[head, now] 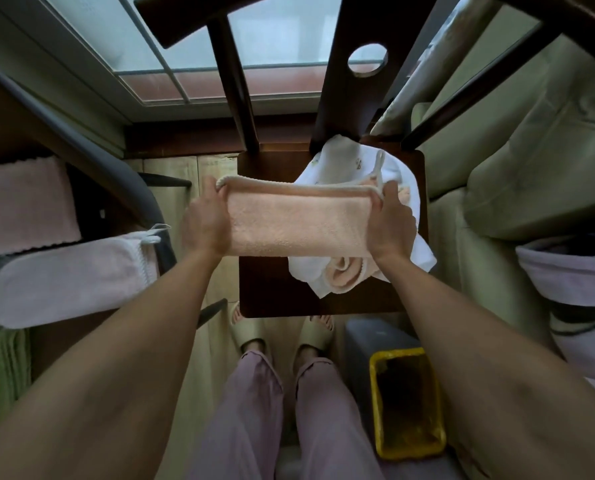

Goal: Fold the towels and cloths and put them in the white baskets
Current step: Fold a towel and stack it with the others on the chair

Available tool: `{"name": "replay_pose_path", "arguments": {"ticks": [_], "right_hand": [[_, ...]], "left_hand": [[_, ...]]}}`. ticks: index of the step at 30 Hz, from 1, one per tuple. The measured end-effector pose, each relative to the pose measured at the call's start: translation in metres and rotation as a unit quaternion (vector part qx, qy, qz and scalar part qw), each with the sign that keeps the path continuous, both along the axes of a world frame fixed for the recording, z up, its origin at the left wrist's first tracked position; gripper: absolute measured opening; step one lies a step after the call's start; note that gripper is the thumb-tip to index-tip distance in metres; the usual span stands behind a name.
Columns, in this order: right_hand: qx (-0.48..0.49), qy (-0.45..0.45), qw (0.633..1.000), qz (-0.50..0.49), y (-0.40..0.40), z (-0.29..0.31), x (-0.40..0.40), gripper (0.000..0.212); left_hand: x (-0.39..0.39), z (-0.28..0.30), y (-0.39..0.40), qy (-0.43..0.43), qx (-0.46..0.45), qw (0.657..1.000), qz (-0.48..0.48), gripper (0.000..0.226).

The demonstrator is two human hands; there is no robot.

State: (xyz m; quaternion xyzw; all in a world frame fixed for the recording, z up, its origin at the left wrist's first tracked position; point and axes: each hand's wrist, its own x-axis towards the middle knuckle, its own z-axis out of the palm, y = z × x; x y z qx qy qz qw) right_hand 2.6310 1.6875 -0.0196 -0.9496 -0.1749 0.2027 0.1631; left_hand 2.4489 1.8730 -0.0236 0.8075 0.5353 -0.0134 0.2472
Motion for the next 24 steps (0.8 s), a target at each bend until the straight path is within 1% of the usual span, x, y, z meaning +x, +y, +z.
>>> {"name": "replay_pose_path", "arguments": {"ticks": [2,4,5,7,8,10,13,15,17,20,24], "right_hand": [[-0.011,-0.003,1.000,-0.025,0.004,0.001,-0.001,0.034],[0.011,-0.006,0.998,-0.067,0.011,0.002,0.001,0.031],[0.036,-0.003,0.996,-0.077,0.015,0.005,0.002,0.029],[0.110,0.048,0.990,-0.074,0.028,0.012,-0.001,0.022],[0.141,0.082,0.984,-0.066,0.036,0.018,-0.005,0.021],[0.174,0.126,0.976,-0.039,0.051,0.030,-0.020,0.020],[0.235,0.153,0.960,-0.006,0.069,0.045,-0.053,0.021],[0.260,0.158,0.952,0.011,0.076,0.049,-0.072,0.021],[0.268,0.156,0.951,0.023,0.082,0.050,-0.085,0.022],[0.295,0.147,0.944,0.020,0.087,0.050,-0.095,0.024],[0.326,0.118,0.938,0.001,0.091,0.051,-0.104,0.018]], "left_hand": [[0.001,0.000,0.000,-0.010,0.005,1.000,0.008,0.033],[0.006,0.001,-0.003,-0.043,0.008,0.999,0.021,0.032],[0.009,0.003,-0.005,-0.069,0.007,0.997,0.023,0.031],[0.015,0.007,-0.012,-0.125,-0.006,0.992,0.021,0.032],[0.018,0.010,-0.015,-0.151,-0.020,0.988,0.023,0.035],[0.024,0.018,-0.022,-0.200,-0.067,0.976,0.045,0.042],[0.029,0.032,-0.029,-0.259,-0.157,0.950,0.079,0.045],[0.029,0.038,-0.030,-0.278,-0.187,0.938,0.087,0.042],[0.024,0.040,-0.027,-0.296,-0.197,0.931,0.086,0.042],[0.015,0.039,-0.019,-0.303,-0.201,0.928,0.083,0.039],[0.007,0.036,-0.013,-0.307,-0.217,0.925,0.059,0.037]]}}
